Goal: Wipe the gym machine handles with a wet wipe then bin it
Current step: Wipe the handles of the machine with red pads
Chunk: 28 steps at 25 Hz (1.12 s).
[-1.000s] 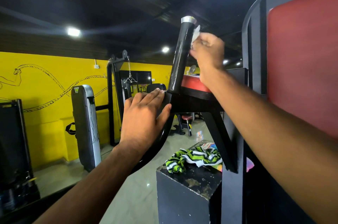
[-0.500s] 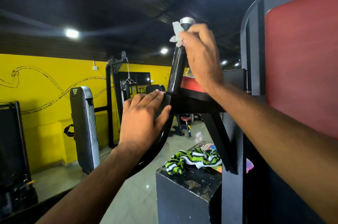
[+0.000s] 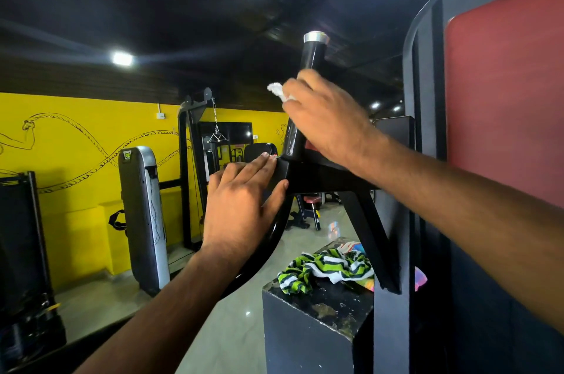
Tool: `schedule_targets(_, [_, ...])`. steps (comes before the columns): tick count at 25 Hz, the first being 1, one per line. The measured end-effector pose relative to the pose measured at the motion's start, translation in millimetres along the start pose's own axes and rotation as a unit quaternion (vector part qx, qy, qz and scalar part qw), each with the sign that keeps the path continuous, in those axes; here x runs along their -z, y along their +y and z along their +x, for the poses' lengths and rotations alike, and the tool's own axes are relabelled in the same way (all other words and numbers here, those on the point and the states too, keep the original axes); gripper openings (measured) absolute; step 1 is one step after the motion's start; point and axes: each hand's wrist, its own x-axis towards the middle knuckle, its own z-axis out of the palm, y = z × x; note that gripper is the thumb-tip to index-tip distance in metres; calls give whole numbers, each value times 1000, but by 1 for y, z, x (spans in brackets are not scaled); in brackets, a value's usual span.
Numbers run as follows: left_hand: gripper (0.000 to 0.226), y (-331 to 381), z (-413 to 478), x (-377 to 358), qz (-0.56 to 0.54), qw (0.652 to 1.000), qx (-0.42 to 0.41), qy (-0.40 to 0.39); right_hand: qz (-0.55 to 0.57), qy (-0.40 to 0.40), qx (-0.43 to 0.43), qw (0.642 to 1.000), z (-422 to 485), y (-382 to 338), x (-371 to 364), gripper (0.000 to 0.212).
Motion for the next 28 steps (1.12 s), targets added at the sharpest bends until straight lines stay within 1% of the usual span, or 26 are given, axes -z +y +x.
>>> schedule_targets(1, [54, 0, 0, 0, 2, 1000, -1, -3, 46, -7, 3, 999, -11, -4, 3, 25])
schedule_targets(2, [54, 0, 1, 1, 4, 1000, -1, -7, 108, 12, -23, 994, -18, -5, 7, 26])
schedule_targets(3, [55, 0, 1, 2, 5, 1000, 0, -11, 183, 52, -83, 978, -23, -3, 4, 25])
schedule_targets(4, [56, 0, 1, 3, 6, 1000, 2, -15, 262, 100, -175, 944, -24, -3, 0, 24])
schedule_targets(5, [56, 1, 1, 3, 6, 1000, 3, -19, 341, 136, -285, 885, -21, -3, -6, 23])
schedule_targets(6, [57, 1, 1, 4, 5, 1000, 4, -21, 433, 152, -394, 796, -15, -2, -13, 25])
schedule_targets(7, [57, 2, 1, 5, 5, 1000, 4, -22, 542, 148, -478, 675, -5, 2, -21, 28])
schedule_targets(8, [57, 2, 2, 5, 5, 1000, 3, -21, 654, 131, -518, 536, 8, 9, -26, 31])
schedule_targets(9, [57, 2, 2, 5, 7, 1000, 2, -21, 739, 118, -523, 409, 20, 17, -31, 33])
schedule_targets(10, [57, 2, 2, 5, 8, 1000, 1, -21, 788, 115, -515, 318, 31, 24, -35, 35])
schedule_targets(11, [57, 2, 2, 5, 9, 1000, 2, -21, 813, 120, -504, 265, 37, 29, -39, 36])
schedule_targets(12, [57, 2, 2, 5, 10, 1000, 3, -21, 829, 119, -491, 238, 41, 30, -40, 34])
schedule_targets(13, [57, 2, 2, 4, 11, 1000, 3, -21, 846, 118, -471, 221, 41, 30, -42, 32])
schedule_targets(16, [56, 2, 1, 3, 9, 1000, 1, -20, 869, 104, -440, 202, 32, 28, -45, 28])
schedule_targets(17, [56, 2, 1, 2, 5, 1000, 2, -18, 871, 114, -440, 186, 32, 32, -44, 28])
schedule_targets(18, [56, 1, 1, 2, 0, 1000, 2, -19, 864, 127, -448, 191, 29, 33, -41, 28])
schedule_targets(19, [56, 1, 1, 2, -2, 1000, 3, -20, 854, 125, -453, 226, 24, 30, -35, 28])
schedule_targets(21, [56, 2, 0, 2, -2, 1000, 7, -19, 806, 91, -478, 338, 13, 15, -27, 27])
schedule_targets(23, [56, 2, 3, 2, -8, 1000, 11, -18, 716, 112, -508, 466, 2, 3, -24, 23])
schedule_targets(24, [56, 3, 4, 2, -10, 1000, 13, -20, 672, 124, -502, 530, -4, -1, -23, 23])
schedule_targets(25, [56, 3, 4, 1, -9, 1000, 14, -20, 639, 125, -489, 580, -11, -4, -22, 21])
schedule_targets(26, [56, 3, 3, 1, -8, 1000, 12, -18, 614, 120, -470, 622, -17, -6, -20, 18])
schedule_targets(27, [56, 2, 3, 1, -8, 1000, 8, -13, 574, 118, -443, 678, -24, -7, -18, 14])
schedule_targets(28, [55, 2, 3, 1, -9, 1000, 5, -10, 511, 120, -397, 753, -31, -9, -15, 10])
